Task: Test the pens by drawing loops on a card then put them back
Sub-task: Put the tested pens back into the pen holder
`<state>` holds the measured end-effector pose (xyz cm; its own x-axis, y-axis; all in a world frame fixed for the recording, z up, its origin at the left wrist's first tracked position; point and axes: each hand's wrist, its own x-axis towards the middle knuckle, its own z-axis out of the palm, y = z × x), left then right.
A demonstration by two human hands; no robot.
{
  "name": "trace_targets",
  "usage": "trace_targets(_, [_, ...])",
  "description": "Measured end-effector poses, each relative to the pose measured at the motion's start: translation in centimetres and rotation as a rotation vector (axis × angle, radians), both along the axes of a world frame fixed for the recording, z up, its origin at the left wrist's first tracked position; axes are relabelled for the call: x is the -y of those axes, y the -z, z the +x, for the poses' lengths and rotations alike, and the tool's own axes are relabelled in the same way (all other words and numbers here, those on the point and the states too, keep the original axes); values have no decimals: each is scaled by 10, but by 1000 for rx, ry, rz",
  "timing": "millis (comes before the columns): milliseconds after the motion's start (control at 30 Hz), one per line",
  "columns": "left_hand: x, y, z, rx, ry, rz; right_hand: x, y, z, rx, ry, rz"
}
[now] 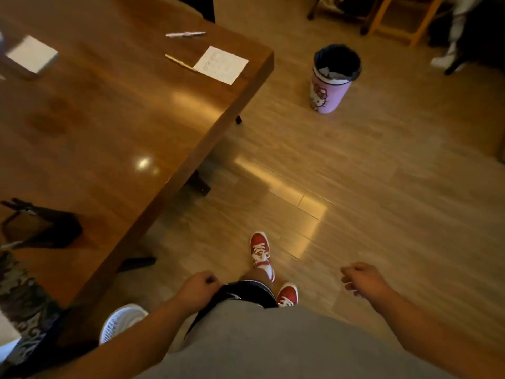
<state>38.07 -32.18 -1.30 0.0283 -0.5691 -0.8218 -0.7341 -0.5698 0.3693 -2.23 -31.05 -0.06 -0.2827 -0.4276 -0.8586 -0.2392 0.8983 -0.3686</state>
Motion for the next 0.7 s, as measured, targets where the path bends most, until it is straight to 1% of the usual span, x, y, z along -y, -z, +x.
trace_targets(167, [51,21,-2,48,-45,50,87,-1,-11,23,-37,-58])
trace_targets(300, [123,30,-19,33,-69,80,150,-3,-27,3,-69,-59])
trace_targets(367, [164,29,-32,24,-50,88,176,-8,-40,-28,-81,-47])
trace_targets(433, [207,22,-52,14,13,104,200,-15,-56,-54,-89,-30])
trace_targets(567, [298,5,-98,-58,97,26,238,-29,-88,-91,-29,-6])
trace_targets(700, [365,-10,-140,-90,170,-52,262,-34,-110,-97,-18,41])
